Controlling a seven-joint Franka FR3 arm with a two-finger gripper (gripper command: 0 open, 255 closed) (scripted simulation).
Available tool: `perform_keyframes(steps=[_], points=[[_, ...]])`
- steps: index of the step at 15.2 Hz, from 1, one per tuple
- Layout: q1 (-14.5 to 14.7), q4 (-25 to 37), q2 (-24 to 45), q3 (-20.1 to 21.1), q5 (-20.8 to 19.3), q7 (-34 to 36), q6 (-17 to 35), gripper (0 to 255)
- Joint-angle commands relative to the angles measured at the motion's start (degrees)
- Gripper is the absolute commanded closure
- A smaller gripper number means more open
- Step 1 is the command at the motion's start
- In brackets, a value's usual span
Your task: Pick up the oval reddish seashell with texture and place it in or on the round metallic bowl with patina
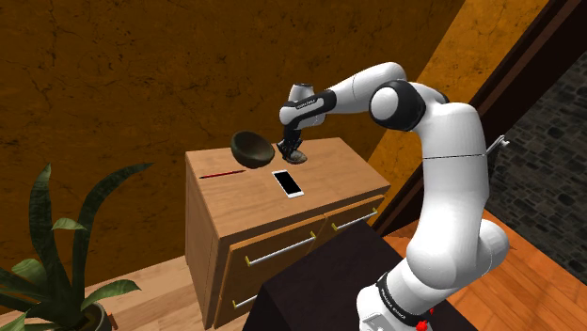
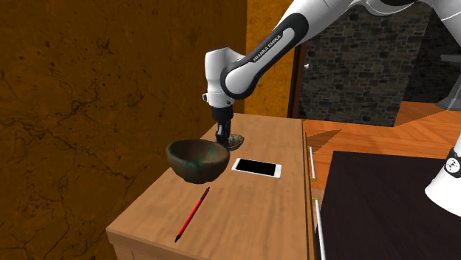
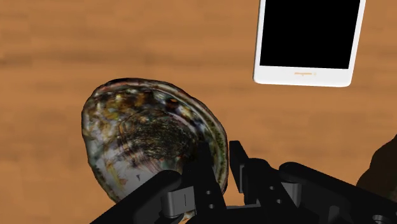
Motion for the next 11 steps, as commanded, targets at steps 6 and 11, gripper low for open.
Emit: perform_keyframes(steps=[6, 11], points=[[-0.14, -0.14, -3.0, 0.24, 0.32, -0.35, -2.85, 255], [-0.24, 0.08, -5.35, 0.43, 0.6, -0.66, -5.4, 255]])
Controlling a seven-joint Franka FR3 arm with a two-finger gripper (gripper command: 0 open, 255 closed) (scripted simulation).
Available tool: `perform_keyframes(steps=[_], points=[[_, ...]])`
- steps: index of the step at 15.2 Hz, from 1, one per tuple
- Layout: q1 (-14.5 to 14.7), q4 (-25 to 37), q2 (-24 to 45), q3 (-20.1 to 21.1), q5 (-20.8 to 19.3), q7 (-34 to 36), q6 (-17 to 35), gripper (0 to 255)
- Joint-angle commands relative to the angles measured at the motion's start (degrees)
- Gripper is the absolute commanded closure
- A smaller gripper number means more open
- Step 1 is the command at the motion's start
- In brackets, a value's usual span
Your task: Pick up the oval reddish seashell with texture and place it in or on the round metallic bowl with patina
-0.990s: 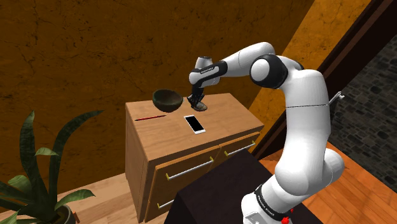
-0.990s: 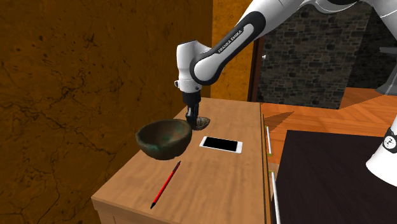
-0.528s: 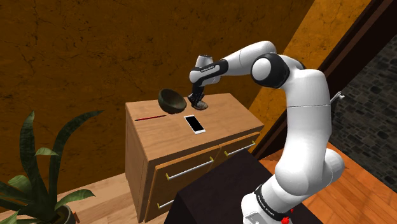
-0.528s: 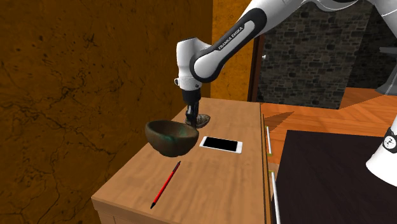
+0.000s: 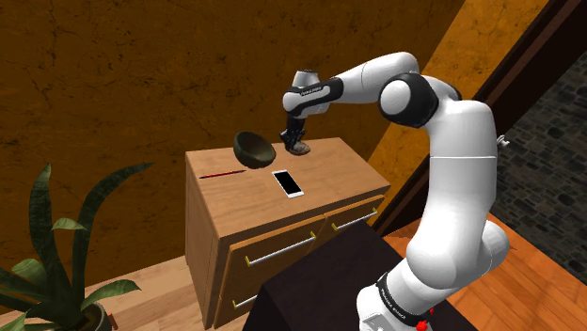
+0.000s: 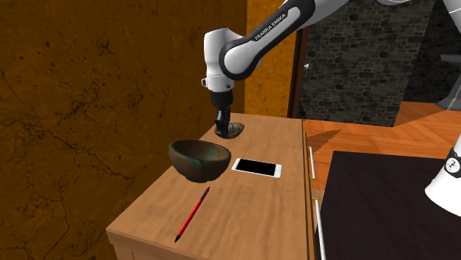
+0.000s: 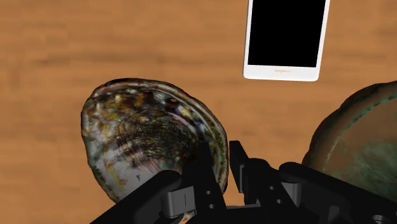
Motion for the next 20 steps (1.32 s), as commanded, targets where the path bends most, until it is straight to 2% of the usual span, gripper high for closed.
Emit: perform_keyframes(steps=[1, 20], points=[[-0.01, -0.19, -1.1, 0.08, 0.1, -0.07, -0.91, 255], [-0.19, 4.12, -7.88, 0.59, 1.06, -1.25, -11.96, 255]])
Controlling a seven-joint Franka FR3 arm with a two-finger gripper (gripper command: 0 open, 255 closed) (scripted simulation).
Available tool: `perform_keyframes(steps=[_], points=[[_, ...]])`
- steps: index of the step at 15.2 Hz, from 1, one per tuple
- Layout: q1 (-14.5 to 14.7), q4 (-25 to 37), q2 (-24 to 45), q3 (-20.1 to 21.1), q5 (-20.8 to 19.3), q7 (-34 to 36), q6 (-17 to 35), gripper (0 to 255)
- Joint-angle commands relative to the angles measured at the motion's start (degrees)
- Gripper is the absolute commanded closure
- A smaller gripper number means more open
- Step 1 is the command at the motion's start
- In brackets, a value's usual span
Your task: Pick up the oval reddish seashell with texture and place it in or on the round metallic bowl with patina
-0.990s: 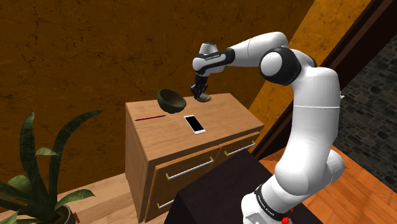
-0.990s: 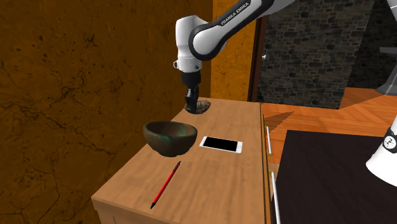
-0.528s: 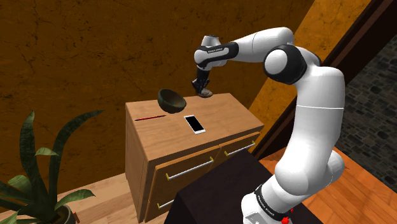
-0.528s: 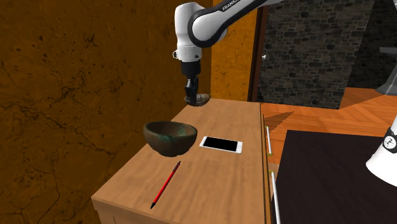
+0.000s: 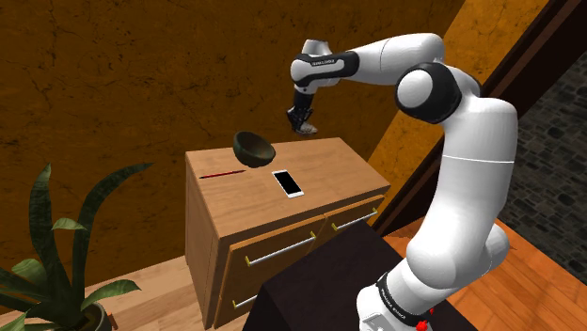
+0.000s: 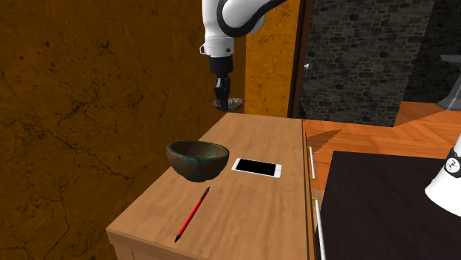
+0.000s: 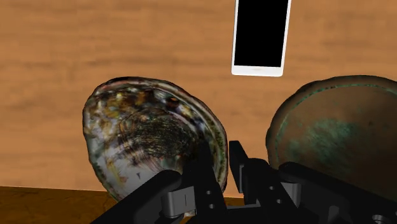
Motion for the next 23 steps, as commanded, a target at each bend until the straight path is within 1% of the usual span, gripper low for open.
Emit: perform_keyframes(steps=[1, 2, 7, 11, 15, 17, 18, 23], points=[[0.04, 0.3, -0.77, 0.06, 0.08, -0.03, -1.09, 255], [0.04, 0.46, -0.86, 0.07, 0.1, -0.05, -1.34, 255], [4.48, 4.11, 0.78, 1.38, -0.39, 5.41, -3.79, 255], [8.11, 8.7, 3.14, 2.33, -0.82, 9.6, -6.37, 255], [11.9, 15.18, 6.6, 3.12, -1.3, 13.55, -9.68, 255], [13.89, 19.34, 8.87, 3.42, -1.54, 15.4, -11.71, 255], [15.23, 22.54, 10.62, 3.6, -1.72, 16.56, -13.25, 255], [15.1, 19.62, 11.18, 3.51, -1.85, 16.85, -9.79, 255]])
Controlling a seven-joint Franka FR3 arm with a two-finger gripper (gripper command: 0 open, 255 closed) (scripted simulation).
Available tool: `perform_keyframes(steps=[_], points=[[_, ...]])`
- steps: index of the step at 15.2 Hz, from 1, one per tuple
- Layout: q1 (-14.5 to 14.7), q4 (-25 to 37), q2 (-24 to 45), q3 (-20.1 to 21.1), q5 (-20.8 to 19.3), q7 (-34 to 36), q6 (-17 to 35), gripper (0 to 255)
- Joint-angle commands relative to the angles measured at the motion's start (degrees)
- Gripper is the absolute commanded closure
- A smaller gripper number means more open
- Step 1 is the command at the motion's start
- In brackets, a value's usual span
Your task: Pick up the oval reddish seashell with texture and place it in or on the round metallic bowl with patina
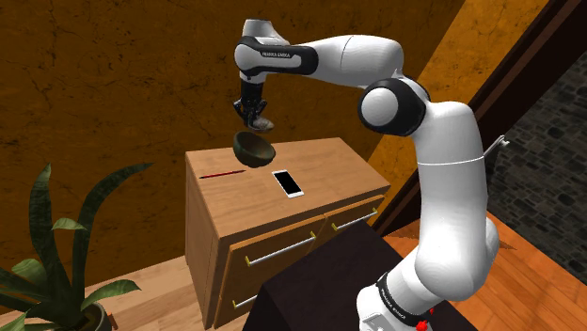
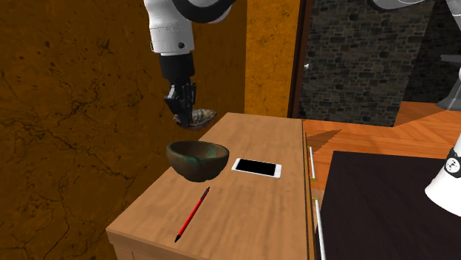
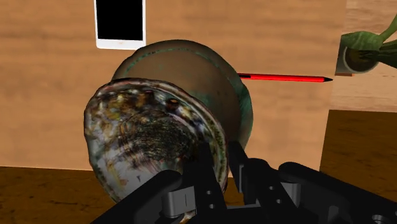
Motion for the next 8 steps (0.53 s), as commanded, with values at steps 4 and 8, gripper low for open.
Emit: perform_keyframes(steps=[4, 8], points=[[0.02, -1.84, 1.24, -0.1, -0.2, 0.36, 3.08, 255], [-0.02, -3.34, 2.19, -0.2, -0.37, 0.58, 5.52, 255]])
